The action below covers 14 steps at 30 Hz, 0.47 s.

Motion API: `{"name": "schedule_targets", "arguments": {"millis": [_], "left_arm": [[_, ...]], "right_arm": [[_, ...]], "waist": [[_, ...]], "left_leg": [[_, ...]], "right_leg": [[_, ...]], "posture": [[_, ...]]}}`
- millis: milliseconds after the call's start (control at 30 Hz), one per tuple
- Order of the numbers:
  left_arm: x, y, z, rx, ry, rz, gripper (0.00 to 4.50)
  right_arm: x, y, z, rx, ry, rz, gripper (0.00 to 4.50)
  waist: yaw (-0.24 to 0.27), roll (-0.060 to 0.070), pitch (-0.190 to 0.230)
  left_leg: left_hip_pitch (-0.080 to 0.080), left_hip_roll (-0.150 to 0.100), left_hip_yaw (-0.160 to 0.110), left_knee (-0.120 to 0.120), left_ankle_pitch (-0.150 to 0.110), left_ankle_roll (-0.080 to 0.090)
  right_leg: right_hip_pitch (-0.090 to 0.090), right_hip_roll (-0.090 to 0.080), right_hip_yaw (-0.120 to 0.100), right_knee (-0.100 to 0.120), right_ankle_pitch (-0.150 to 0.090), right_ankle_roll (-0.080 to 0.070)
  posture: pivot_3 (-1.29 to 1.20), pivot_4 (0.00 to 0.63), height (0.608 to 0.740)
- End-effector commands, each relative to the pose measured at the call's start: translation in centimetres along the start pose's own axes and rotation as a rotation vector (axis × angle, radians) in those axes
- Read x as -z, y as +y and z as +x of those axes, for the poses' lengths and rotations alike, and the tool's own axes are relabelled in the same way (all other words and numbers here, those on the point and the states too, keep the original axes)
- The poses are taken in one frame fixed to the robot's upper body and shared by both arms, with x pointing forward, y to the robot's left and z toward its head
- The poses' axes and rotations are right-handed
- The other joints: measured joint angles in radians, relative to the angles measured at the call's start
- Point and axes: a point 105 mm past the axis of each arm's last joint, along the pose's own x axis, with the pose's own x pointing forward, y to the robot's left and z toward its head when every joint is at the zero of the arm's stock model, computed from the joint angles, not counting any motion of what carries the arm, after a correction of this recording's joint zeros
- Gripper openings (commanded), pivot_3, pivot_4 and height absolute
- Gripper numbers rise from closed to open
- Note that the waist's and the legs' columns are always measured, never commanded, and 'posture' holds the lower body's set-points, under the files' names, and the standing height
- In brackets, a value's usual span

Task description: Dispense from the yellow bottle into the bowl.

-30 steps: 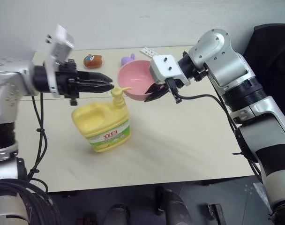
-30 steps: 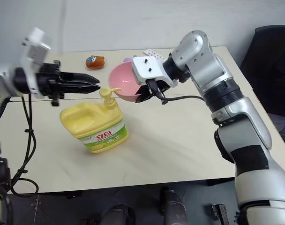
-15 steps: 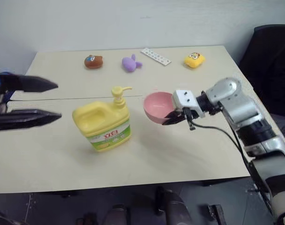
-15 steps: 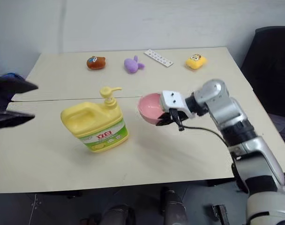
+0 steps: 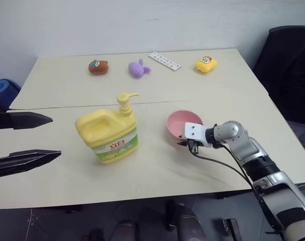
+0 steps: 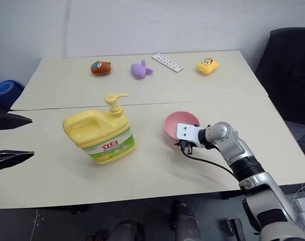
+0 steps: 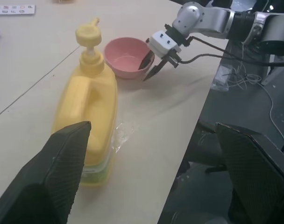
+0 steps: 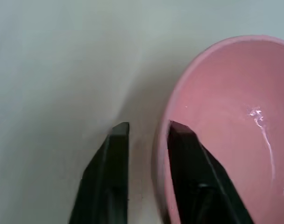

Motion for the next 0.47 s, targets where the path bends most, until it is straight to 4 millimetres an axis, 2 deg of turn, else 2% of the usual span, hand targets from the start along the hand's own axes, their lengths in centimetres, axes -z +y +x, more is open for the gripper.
{"name": "schedule_targets", "arguments": {"millis": [33, 133, 233, 367, 467], "left_arm": [[-0.1, 0.2, -0.9, -0.041, -0.015, 0.02, 4.5], [0.6, 0.8, -1.7, -0.085, 0.007, 0.005, 4.5], [1.9, 2.4, -3.1, -0.188, 0.049, 0.009, 4.5], [2.4, 2.3, -5.4, -0.209, 0.047, -0.012, 4.5], [3.4, 3.3, -6.8, -0.287, 0.079, -0.007, 4.5]], "right_arm": [[-2.4, -1.9, -4.3, 0.001, -0.08, 0.021, 2.49], [-3.3, -1.9, -8.9, -0.097, -0.115, 0.067, 3.52], [-2.2, -2.9, -14.0, -0.083, -0.033, 0.114, 4.47], [-0.9, -3.7, -18.5, 0.001, 0.015, 0.201, 4.47], [-0.6, -3.5, -19.9, 0.015, 0.0, 0.244, 4.47]], "waist": [[0.001, 0.0, 0.0], [0.006, 0.001, 0.001], [0.006, 0.001, 0.001], [0.002, 0.001, 0.001], [0.001, 0.001, 0.001]], "left_leg": [[0.0, 0.0, 0.0, 0.0, 0.0, 0.0], [-0.001, 0.0, -0.001, 0.0, 0.0, 0.0], [-0.001, 0.0, 0.0, -0.002, 0.0, 0.001], [-0.001, 0.001, 0.002, -0.003, -0.001, 0.001], [0.0, 0.001, 0.004, -0.005, -0.001, 0.001]], "right_leg": [[0.0, 0.0, 0.0, 0.0, 0.0, 0.0], [-0.001, 0.0, -0.002, -0.001, 0.0, 0.0], [0.0, 0.001, -0.004, -0.003, 0.0, 0.0], [-0.001, 0.002, -0.003, -0.003, -0.001, -0.001], [-0.002, 0.002, -0.003, -0.004, -0.001, -0.002]], "posture": [[0.0, 0.15, 0.74], [0.0, 0.15, 0.74], [0.0, 0.15, 0.74], [0.0, 0.15, 0.74], [0.0, 0.15, 0.74]]}}
